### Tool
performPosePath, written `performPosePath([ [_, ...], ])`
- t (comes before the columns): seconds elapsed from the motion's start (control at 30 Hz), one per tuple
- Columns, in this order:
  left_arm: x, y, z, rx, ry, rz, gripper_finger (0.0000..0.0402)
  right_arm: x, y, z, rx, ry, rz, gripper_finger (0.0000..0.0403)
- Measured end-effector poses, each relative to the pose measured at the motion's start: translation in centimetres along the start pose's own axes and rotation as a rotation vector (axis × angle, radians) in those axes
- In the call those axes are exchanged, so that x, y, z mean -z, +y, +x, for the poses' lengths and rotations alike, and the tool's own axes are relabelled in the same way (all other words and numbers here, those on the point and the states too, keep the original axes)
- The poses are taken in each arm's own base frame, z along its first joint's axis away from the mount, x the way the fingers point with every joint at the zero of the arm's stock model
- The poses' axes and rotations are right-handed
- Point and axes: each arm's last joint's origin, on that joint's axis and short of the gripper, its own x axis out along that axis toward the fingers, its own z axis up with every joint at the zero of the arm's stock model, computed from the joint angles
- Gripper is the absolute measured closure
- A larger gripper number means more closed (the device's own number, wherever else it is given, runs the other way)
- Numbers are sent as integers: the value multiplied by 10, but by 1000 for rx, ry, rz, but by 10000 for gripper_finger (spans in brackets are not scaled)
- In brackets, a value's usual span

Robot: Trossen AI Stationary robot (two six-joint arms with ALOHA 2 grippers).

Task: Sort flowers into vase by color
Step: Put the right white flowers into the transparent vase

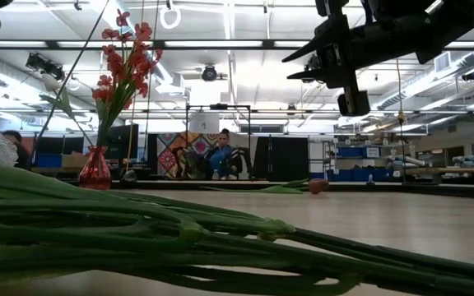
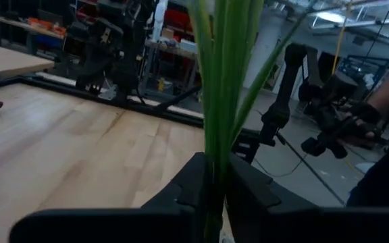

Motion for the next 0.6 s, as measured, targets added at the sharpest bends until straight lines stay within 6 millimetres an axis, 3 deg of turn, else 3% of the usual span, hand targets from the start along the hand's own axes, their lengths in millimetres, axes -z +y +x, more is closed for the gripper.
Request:
performPosePath([
  [0.4,0,1,-2,12,32,7,295,0,-2,0,15,23,33,295],
  [0.6,3,2,-3,30,129,27,303,1,-2,0,20,33,54,295],
])
